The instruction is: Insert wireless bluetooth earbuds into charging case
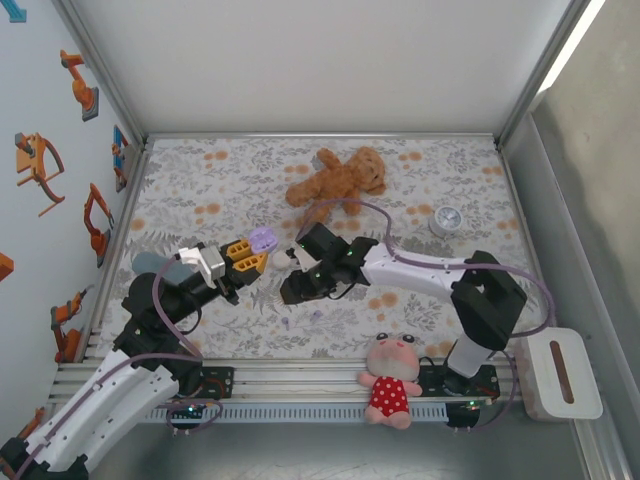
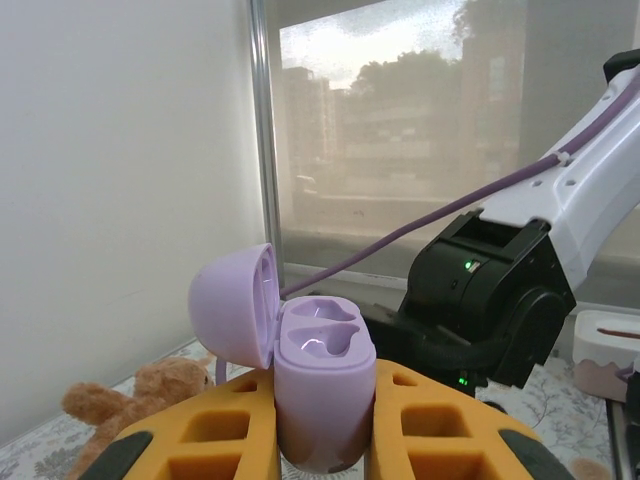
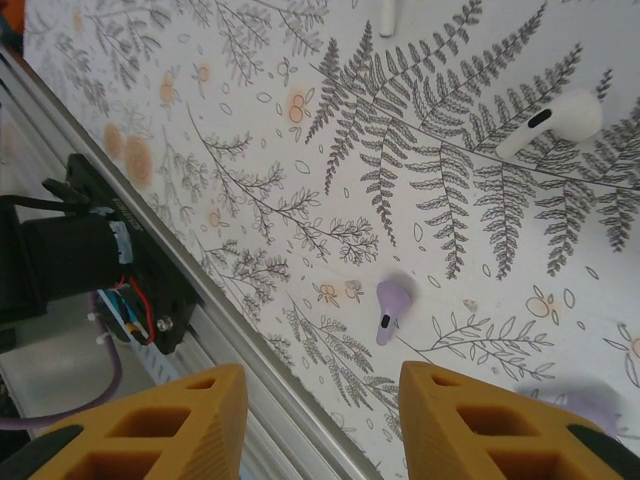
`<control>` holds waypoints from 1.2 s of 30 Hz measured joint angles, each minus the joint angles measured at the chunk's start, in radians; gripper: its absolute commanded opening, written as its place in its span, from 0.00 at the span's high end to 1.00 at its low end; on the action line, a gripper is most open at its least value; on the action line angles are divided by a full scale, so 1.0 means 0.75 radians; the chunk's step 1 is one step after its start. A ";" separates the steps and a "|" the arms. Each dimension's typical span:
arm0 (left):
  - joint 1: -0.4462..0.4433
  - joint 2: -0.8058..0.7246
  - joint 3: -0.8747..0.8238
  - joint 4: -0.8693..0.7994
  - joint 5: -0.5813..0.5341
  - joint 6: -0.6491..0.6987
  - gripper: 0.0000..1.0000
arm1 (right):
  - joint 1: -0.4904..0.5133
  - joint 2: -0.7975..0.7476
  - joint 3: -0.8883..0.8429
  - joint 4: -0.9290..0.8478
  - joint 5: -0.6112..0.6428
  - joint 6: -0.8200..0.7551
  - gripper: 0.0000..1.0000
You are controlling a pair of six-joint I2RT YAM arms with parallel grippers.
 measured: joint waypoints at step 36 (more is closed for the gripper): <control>0.000 -0.019 0.001 -0.034 -0.005 0.010 0.94 | 0.069 0.306 0.109 -0.065 -0.040 -0.019 0.70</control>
